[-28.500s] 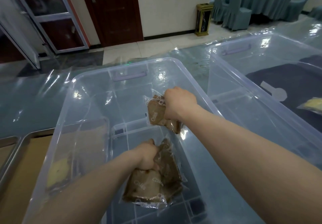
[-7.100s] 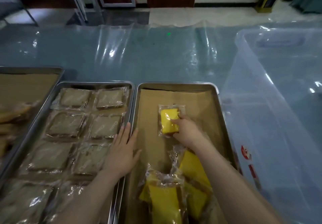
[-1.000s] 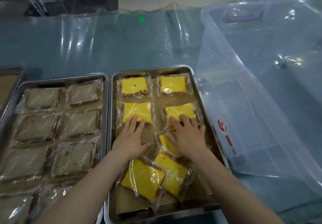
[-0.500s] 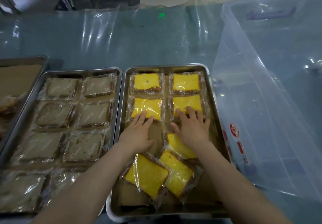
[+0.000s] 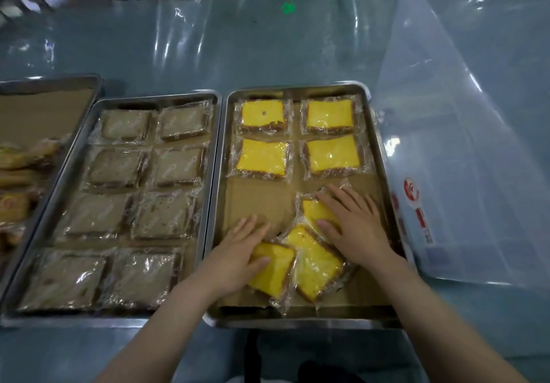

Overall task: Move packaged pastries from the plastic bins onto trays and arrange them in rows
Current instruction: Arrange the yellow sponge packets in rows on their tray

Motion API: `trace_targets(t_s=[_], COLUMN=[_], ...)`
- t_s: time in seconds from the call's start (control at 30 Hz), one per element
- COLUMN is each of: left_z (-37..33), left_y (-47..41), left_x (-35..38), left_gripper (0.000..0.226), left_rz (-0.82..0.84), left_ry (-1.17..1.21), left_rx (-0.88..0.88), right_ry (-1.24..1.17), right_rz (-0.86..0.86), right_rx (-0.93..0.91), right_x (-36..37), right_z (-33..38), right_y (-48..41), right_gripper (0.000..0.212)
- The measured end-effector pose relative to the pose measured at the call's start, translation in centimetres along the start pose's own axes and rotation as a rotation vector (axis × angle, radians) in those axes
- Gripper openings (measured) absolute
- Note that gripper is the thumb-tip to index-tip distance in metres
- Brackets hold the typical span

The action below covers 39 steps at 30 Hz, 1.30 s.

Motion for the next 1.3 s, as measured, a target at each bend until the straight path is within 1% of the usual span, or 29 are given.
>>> trace_targets(t_s=[0.07,0.2,0.33,0.4,0.57,0.67,0.73,0.83,0.9,0.97,1.03,1.1,1.13,1.23,1.3], left_z=[-0.1,-0.2,-0.1,-0.2,0.3,0.2,-0.1,-1.8,-3.3,-4.5,-5.4,-5.6,-5.5,-4.7,-4.3], left_y=[0.1,-0.1,-1.0,-1.9,-4.4,-5.4,-5.4,-4.4,-3.1,-1.3,0.1,0.3,0.1,-0.9,-1.4], left_x=[0.9,1.7,1.4,1.0,-0.9,-1.9,-2.7,-3.8,-3.5,-2.3,-0.6,0.9,1.3,1.7,1.9], left_gripper=[0.072,0.069,0.063,0.06,0.058,0.058,0.058,0.058,0.056,0.049,0.049,0.059,0.064,0.07,0.07], left_rz=[0.008,-0.123,-0.268,-0.305,-0.287,-0.248,-0.282,-0.408,-0.487,-0.542,-0.545,-0.482,-0.441,-0.341,-0.315], left_ry=[-0.064,-0.133,-0.063,-0.058,-0.055,-0.07,-0.069,-0.079,-0.042,0.048,0.092,0.058,0.02,-0.088,-0.11], left_rx=[-0.047,-0.142,-0.317,-0.363,-0.415,-0.434,-0.444,-0.389,-0.314,-0.264,-0.223,-0.184,-0.17,-0.153,-0.152], right_ry=[0.014,0.022,0.004,-0.013,0.018,0.009,0.01,-0.048,-0.077,-0.08,-0.086,-0.046,-0.011,0.077,0.081], right_rz=[0.008,0.0,-0.077,-0.08,-0.07,-0.052,-0.014,0.024,0.03,0.011,-0.033,-0.083,-0.111,-0.235,-0.322], right_rx=[0.01,0.039,0.125,0.159,0.122,0.148,0.159,0.211,0.233,0.228,0.222,0.211,0.192,0.097,0.079], right_x=[0.0,-0.1,-0.2,-0.1,-0.7,-1.2,-1.2,-1.2,-1.6,-2.3,-3.3,-4.2,-4.5,-4.9,-4.8], right_z=[0.0,0.4,0.4,0.2,-0.1,-0.6,-0.5,-0.5,-0.3,0.1,0.7,1.1,1.4,2.3,2.8], right_y=[0.0,0.3,1.3,1.7,2.5,2.9,3.2,3.3,3.0,2.2,1.1,-0.1,-0.7,-2.1,-2.0], right_gripper=[0.058,0.058,0.056,0.057,0.062,0.069,0.073,0.07,0.059,0.042,0.027,0.013,0.01,0.024,0.044])
Point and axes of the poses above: each hand's wrist, its own y-axis away from the middle knuckle, its own x-axis out of the palm, z = x × y, the point moved 5 cm from there along -y, towards the middle knuckle, and after that the axes turned 15 degrees about -y, right-handed, at the moved point
